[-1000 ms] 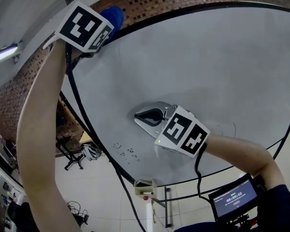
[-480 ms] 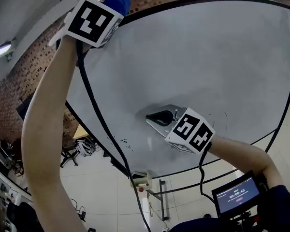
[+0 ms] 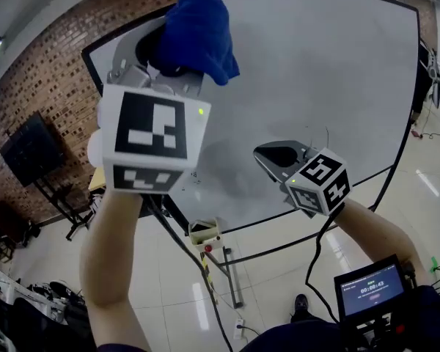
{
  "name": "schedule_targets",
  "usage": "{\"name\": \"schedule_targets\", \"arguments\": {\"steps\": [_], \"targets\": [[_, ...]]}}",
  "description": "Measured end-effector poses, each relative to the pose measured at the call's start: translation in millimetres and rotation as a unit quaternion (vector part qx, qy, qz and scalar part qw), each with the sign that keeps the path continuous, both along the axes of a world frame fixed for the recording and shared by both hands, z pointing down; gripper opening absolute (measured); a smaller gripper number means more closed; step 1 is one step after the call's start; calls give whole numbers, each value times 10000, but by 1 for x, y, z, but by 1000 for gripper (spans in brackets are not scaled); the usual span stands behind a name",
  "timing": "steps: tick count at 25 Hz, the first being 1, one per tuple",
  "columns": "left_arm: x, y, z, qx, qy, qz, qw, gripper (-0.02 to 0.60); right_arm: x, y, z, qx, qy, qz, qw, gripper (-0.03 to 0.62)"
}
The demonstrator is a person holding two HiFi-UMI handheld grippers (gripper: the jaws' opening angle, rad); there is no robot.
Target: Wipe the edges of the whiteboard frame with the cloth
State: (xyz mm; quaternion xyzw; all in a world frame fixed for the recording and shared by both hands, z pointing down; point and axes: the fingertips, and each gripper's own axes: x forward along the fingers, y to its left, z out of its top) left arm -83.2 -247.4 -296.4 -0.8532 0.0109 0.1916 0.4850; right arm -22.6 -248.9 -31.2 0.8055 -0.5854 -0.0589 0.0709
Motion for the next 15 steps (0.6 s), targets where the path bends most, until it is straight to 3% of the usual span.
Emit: {"name": "schedule_targets", "arguments": {"steps": [3,6,9,12,15], "targets": [[-47,37,105,-195,-542,585,9966,178,-16,40,27,107,-153,273,9995,9],[-80,53,198,-787,-1175,883,9860,176,-37,65,49,88,-428,415,9982,9],[-103,54,270,-1543,-1793,960,9669,177,-66,78,66,-6,-638,505,9967,10],[-108,57,343,-2178,-2327,741,9450,176,-74,100,91,12,-739,636,9952,10],[-122,71,408,-2768,-2628,459,9232,176,-78,134,127,64,-844,841,9929,11]]}}
